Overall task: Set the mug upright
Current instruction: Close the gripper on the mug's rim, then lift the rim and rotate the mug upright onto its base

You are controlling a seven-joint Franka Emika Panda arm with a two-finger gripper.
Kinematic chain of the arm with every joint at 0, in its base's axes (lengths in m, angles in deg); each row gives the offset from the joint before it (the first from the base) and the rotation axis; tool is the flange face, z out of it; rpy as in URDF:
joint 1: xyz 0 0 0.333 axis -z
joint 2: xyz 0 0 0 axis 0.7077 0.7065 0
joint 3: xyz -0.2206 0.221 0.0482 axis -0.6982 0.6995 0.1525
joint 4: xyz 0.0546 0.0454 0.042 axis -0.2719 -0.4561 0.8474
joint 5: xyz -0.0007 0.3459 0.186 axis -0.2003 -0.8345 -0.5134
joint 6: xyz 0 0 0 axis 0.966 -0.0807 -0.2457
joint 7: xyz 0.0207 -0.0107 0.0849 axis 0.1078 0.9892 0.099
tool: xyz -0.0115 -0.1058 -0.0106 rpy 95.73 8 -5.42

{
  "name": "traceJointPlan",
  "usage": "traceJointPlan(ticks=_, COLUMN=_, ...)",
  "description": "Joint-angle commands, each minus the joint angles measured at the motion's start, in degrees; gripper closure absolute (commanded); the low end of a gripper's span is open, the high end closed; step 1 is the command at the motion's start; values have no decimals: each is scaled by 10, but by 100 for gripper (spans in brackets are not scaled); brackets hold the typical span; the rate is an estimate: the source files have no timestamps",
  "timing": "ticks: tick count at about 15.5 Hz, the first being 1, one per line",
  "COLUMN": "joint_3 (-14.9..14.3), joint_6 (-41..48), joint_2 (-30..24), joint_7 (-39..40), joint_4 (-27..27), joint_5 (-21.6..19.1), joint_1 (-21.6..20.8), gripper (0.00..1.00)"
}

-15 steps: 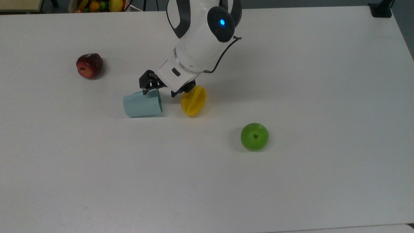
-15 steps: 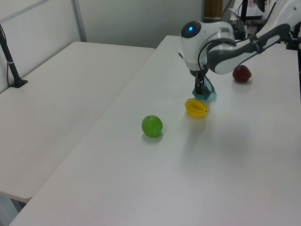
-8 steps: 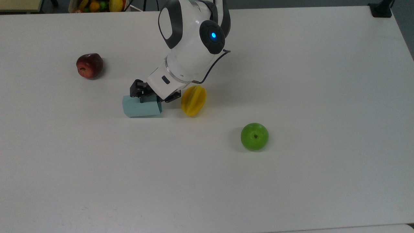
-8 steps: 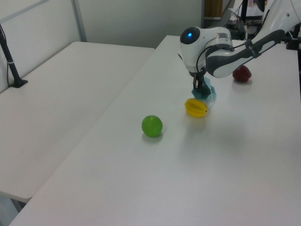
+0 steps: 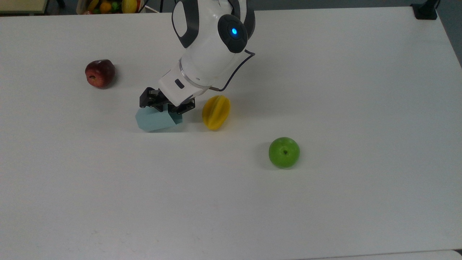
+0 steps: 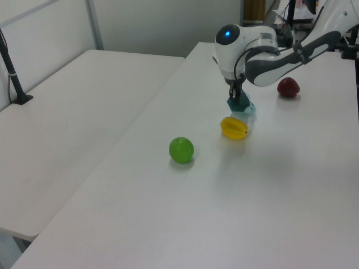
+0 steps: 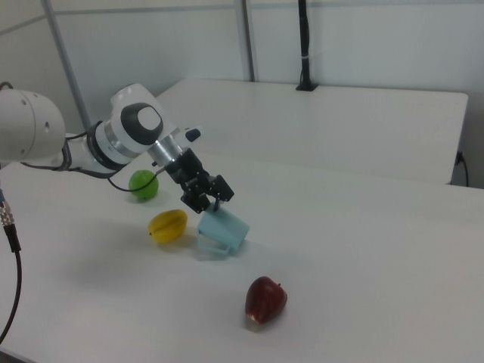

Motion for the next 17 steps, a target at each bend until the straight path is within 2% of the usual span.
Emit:
traceJointPlan(ticks=1, joint_3=-15, joint_6=-12, joint_2=-28, joint_7=-1, joint_4=-10, joint_5=-51, joint_1=-7, gripper=100)
traceJointPlan(ticks=3, joint_3=-30, joint_6=-13, joint_2=-37, joint_7=5, joint_4=-9, joint_5=-74, joint_1=-8, gripper=100)
traceJointPlan(ticks=6, joint_3=-49, joint_6=-12, joint_2=-38, joint_7=42, joint_4=6, joint_5=-143, joint_1=-7, gripper=100)
traceJointPlan(ticks=7, joint_3=-58, joint_6=-11, joint_2=-38, joint_7=65, joint_4=12, joint_5=-176, joint_1=-7, gripper=100)
traceJointPlan(ticks=11, joint_3=-108, joint_6=-3, joint_2=-41, joint_7=201, joint_4=15, joint_5=-356, joint_1=-8, gripper=100)
traceJointPlan(ticks=17, joint_3=-146, joint_6=14, joint_2=-16, joint_7=306, joint_4=10, joint_5=-513, joint_1=2, gripper=100)
